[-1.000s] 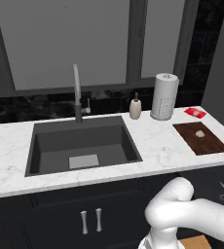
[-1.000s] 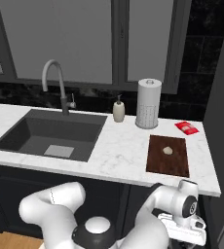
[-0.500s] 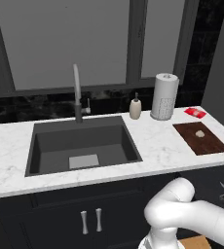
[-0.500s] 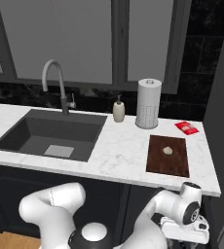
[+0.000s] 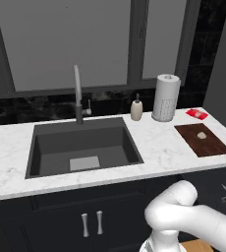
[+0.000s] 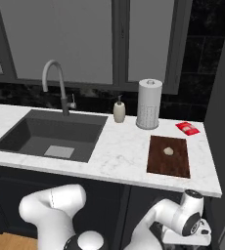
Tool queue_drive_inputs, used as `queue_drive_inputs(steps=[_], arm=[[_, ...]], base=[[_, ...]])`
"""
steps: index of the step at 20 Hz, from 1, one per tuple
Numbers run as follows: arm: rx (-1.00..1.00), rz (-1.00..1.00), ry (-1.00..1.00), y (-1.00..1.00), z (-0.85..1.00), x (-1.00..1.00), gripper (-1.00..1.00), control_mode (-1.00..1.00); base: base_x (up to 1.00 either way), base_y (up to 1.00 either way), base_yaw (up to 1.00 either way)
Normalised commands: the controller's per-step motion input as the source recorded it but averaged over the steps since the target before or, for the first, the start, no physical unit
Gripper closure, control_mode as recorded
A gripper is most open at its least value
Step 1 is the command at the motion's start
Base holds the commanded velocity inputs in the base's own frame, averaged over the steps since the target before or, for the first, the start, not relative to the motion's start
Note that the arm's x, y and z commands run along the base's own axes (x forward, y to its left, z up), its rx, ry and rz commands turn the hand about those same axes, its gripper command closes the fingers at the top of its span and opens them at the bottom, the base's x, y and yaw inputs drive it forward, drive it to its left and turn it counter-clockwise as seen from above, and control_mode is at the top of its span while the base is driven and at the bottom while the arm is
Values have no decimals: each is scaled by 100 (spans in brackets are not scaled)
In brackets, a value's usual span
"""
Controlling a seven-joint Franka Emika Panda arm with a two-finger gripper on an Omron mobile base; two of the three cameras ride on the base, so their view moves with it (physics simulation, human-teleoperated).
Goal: Place the appropriate cutting tool for cutting the garlic skin on the cutting board.
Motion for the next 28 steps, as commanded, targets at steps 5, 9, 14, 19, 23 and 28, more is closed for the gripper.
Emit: queue_drive_inputs(steps=[5, 9, 14, 19, 23, 28], arm=[[0, 6, -5, -16, -9, 16, -100, -100], [0, 6, -1, -13, -21, 20, -100, -100], [0, 5, 0, -1, -30, 24, -100, -100], [0, 4, 0, 0, -57, 2, -100, -100], [0, 5, 0, 0, -67, 0, -100, -100], [0, 6, 0, 13, -87, -9, 100, -100]], base=[[0, 0, 0], [0, 0, 0], [0, 0, 0], [0, 0, 0], [0, 0, 0], [0, 0, 0]])
